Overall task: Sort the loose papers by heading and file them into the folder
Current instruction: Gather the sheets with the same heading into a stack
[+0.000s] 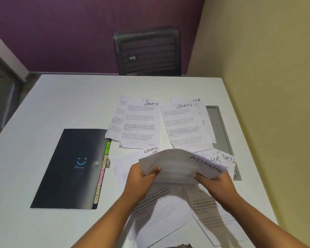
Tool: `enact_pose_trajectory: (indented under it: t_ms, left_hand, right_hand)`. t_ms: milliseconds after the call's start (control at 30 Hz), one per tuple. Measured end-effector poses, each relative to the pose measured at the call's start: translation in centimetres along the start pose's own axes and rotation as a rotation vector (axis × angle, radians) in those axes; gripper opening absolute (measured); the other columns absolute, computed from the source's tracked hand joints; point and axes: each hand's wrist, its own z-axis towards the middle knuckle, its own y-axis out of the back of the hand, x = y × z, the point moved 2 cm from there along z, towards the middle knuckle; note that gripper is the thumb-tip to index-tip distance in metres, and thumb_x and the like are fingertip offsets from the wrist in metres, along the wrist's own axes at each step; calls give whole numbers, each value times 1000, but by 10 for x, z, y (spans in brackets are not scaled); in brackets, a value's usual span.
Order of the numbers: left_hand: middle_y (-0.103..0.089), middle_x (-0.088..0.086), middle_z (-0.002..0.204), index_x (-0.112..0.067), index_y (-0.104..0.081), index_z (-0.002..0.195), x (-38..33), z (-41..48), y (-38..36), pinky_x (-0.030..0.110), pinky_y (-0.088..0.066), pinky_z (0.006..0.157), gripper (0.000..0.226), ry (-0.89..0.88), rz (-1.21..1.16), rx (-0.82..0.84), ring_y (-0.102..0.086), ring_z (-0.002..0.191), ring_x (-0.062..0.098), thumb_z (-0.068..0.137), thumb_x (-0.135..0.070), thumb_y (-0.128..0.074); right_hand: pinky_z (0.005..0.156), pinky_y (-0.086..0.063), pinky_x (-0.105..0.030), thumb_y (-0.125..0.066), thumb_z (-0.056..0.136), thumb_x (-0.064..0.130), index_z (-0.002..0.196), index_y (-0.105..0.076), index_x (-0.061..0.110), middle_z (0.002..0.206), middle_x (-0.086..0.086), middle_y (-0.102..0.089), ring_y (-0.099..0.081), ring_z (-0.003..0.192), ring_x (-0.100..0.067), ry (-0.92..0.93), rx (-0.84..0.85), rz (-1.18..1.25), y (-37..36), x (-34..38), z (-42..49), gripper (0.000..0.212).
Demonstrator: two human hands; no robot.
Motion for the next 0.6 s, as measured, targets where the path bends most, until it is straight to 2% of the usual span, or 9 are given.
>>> enact_pose_trajectory:
  t_ms: [67,100,167,200,267,367,433,533,600]
  left_hand:
    - [-75,-19,81,-38,-67,91,13,-1,3,13,-52,66,16,65,22,-35,-69,80,-4,86,-25,-74]
    - [-75,-19,80,-37,-67,91,17,-3,5,14,-52,66,14,84,18,-54,-69,78,-5,86,-26,-74]
    - [-75,-21,80,-35,-67,89,18,-6,9,15,-54,67,10,99,2,-89,-69,79,-6,86,-28,-73]
    - [-74,-22,81,-34,-67,89,16,-8,12,15,-55,69,10,99,-14,-109,-68,80,-7,86,-27,-72]
    - [-74,-21,84,-32,-67,92,12,-14,20,14,-55,74,13,78,-42,-138,-68,84,-7,87,-21,-72]
    - [-76,-17,85,-26,-71,91,3,-21,34,14,-54,73,16,60,-87,-170,-70,85,-1,89,-10,-70]
    - [-77,-17,87,-25,-71,92,-3,-25,45,14,-54,71,19,60,-147,-185,-72,86,0,88,-6,-70]
    - [-78,-10,95,-23,-72,97,-8,-27,61,18,-56,75,21,41,-199,-169,-73,92,7,89,-4,-68]
    - [-78,-7,99,-22,-73,101,-7,-26,73,23,-58,78,18,62,-193,-137,-73,94,10,90,-8,-69]
  right_hand:
    - [86,-58,-31,-79,81,14,105,-67,36,100,17,-75,-70,93,0,-52,32,-55,-8,-8,4,35]
    - [83,-57,-31,-79,81,20,103,-67,37,97,17,-76,-71,89,-2,-63,43,-79,-10,-8,6,31]
    - [58,-48,-30,-76,76,38,69,-63,32,60,9,-68,-61,51,-8,-86,47,-161,-10,-6,10,16]
    - [50,-34,-28,-73,72,46,50,-48,28,42,8,-49,-41,36,-10,-106,44,-194,-10,-5,11,38]
    - [48,-25,-24,-74,75,43,45,-36,25,35,9,-33,-25,34,-6,-87,32,-194,-14,1,9,52]
    - [45,-37,-7,-74,83,11,62,-59,28,43,20,-58,-52,40,3,9,23,-162,-19,16,4,31]
    - [50,-43,-6,-75,83,9,64,-67,30,57,23,-69,-62,53,7,18,47,-179,-21,11,1,29]
    - [59,-49,-28,-74,85,19,74,-76,17,66,-7,-74,-68,60,-20,-29,28,-165,-29,7,-4,11]
    - [57,-40,-29,-73,85,22,67,-68,6,53,-17,-63,-54,46,-24,-61,14,-138,-38,7,-6,24]
